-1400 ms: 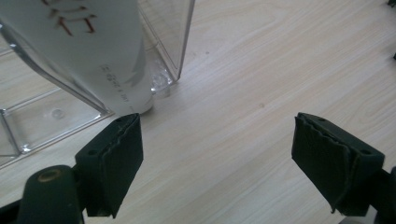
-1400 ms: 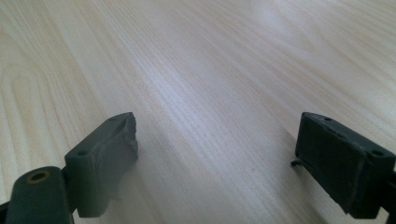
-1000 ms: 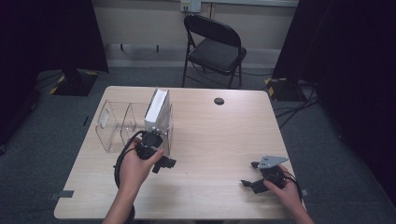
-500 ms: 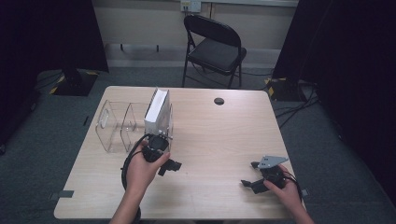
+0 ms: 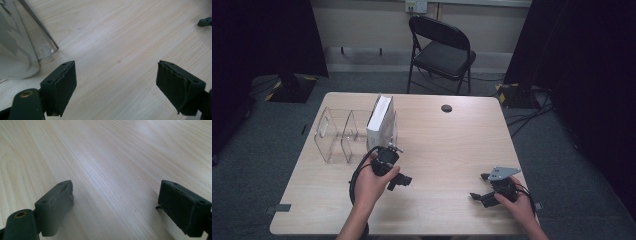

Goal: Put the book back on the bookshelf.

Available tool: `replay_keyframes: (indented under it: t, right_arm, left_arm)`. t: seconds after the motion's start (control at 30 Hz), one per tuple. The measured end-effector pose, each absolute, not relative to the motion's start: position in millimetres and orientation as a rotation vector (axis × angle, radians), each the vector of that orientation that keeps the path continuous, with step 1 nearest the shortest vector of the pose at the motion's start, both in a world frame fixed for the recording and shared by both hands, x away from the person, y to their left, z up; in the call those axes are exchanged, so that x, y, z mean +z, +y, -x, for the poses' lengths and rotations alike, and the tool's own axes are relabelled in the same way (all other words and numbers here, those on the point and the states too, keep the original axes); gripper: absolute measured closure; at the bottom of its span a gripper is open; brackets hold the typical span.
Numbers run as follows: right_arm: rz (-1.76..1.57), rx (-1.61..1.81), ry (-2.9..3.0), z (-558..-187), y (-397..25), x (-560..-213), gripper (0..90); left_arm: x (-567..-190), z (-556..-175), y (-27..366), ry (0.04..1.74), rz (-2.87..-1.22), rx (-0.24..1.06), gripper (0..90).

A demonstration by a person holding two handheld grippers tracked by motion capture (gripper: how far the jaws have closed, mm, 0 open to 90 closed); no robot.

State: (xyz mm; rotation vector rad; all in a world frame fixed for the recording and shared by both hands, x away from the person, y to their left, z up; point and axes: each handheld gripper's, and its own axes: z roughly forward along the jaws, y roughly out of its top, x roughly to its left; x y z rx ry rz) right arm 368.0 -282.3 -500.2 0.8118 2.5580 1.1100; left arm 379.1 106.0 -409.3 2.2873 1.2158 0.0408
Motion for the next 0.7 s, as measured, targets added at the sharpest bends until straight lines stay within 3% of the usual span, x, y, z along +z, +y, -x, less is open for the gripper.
replay_keyframes:
  t: [0.7]
  right_arm:
    - [-0.814, 1.107, 2.557, -368, -282, -500, 12.0]
  left_arm:
    - [-432, -380, 87, 1.203, -2.293, -0.01, 16.5]
